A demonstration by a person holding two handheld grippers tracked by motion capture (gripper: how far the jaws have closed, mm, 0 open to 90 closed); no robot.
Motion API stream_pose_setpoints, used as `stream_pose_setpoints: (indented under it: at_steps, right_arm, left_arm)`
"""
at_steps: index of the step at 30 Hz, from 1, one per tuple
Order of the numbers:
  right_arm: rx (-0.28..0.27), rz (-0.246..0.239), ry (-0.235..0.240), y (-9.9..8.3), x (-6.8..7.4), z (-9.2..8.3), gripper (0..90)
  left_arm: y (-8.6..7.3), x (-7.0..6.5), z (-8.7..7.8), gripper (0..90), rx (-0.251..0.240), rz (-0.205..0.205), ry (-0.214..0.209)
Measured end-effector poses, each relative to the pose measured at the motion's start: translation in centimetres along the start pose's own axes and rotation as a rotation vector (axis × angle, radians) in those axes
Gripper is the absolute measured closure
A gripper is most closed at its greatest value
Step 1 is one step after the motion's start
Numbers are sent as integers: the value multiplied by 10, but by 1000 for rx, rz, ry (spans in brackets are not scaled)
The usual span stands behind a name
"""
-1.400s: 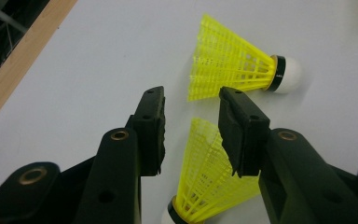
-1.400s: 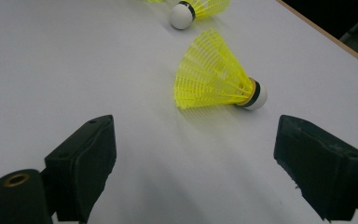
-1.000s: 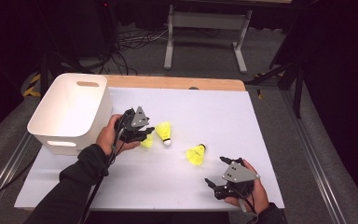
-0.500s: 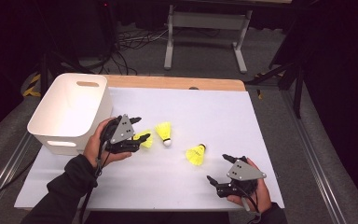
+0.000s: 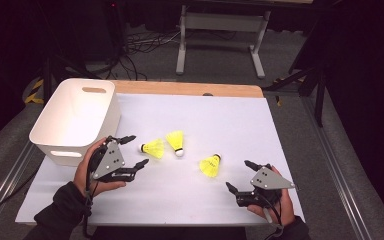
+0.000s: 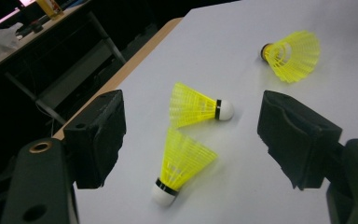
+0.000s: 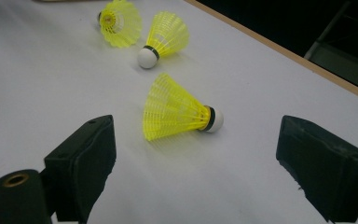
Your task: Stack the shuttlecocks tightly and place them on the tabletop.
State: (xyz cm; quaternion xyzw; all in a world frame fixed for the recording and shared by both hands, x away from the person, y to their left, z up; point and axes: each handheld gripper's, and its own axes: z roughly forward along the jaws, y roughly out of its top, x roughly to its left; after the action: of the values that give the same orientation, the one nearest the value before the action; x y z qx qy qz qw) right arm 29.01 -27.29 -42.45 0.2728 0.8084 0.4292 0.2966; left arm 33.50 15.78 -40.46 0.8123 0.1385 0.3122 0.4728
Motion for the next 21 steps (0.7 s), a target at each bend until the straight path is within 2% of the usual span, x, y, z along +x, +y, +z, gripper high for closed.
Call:
stream_pose_setpoints:
  at_steps: [6, 9, 11, 13, 16, 18, 19, 21]
  right_arm:
    - [-6, 12, -3, 6, -1, 0, 124]
    - [-7, 11, 2, 11, -2, -1, 124]
    - [-12, 12, -1, 12, -2, -1, 124]
    - [-15, 21, 5, 16, -3, -1, 124]
    - [-22, 16, 11, 22, -3, -2, 123]
    - [-27, 19, 23, 29, -6, -1, 121]
    - [-27, 19, 23, 29, -6, -1, 121]
    - [-30, 22, 47, 35, -8, 1, 126]
  left_arm:
    - [-23, -7, -14, 186, -10, -17, -8]
    - [-37, -12, -25, 149, -20, -32, 21]
    - [-41, -13, -28, 147, -28, -39, 28]
    - [-49, -15, -34, 135, -42, -68, 16]
    - [-60, -16, -41, 120, -44, -89, 12]
    - [-71, -16, -48, 103, -42, -124, 10]
    - [-71, -16, -48, 96, -42, -124, 10]
    - [-80, -16, -52, 89, -40, -156, -2]
